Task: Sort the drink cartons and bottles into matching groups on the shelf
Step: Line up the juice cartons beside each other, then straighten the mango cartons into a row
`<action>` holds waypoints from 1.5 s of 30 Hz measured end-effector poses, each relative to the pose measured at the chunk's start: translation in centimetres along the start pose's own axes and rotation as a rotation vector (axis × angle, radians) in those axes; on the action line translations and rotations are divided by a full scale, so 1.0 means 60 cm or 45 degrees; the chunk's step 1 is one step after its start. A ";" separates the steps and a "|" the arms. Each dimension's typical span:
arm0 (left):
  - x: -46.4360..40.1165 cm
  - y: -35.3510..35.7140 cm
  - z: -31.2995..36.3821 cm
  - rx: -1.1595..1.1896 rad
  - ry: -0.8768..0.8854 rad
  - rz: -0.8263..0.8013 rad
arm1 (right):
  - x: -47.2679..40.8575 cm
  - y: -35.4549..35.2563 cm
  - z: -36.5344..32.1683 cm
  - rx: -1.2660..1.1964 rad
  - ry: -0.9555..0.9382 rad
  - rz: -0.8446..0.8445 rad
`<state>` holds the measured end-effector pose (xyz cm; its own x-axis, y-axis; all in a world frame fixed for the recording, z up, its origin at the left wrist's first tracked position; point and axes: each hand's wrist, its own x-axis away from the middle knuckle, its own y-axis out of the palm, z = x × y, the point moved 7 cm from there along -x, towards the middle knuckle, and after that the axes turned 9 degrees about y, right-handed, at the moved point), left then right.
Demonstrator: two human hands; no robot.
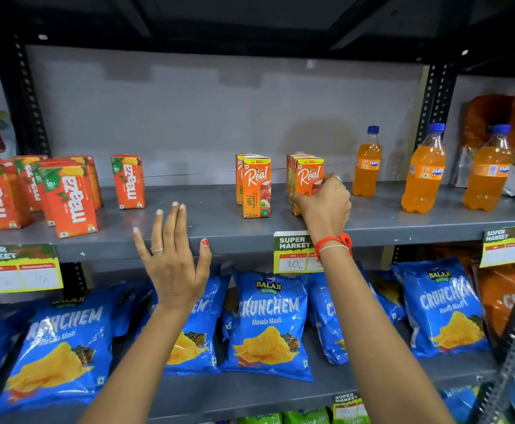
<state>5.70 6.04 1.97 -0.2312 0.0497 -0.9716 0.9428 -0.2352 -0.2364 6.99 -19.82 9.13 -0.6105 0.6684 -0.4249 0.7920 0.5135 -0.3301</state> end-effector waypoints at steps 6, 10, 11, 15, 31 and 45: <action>0.003 -0.014 -0.008 0.076 0.001 0.012 | 0.022 -0.016 -0.019 -0.093 -0.122 0.129; 0.006 -0.049 -0.058 0.039 -0.011 0.031 | 0.101 -0.018 -0.074 -0.295 -0.382 0.302; 0.006 -0.058 -0.075 0.023 -0.028 0.037 | 0.120 -0.012 -0.087 -0.297 -0.426 0.330; 0.020 -0.105 -0.174 -0.076 -0.186 0.084 | 0.192 0.060 -0.139 -0.324 -0.476 0.148; 0.007 -0.102 -0.360 -0.062 0.022 -0.300 | 0.335 0.334 -0.279 -0.612 -0.101 -1.296; 0.007 -0.094 -0.364 0.012 0.005 -0.213 | 0.236 0.372 -0.232 -0.523 0.093 -0.917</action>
<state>5.53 28.58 2.73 -0.3837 0.0925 -0.9188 0.8890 -0.2321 -0.3946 16.03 8.60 7.49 -0.9777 0.1272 -0.1672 0.1543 0.9749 -0.1603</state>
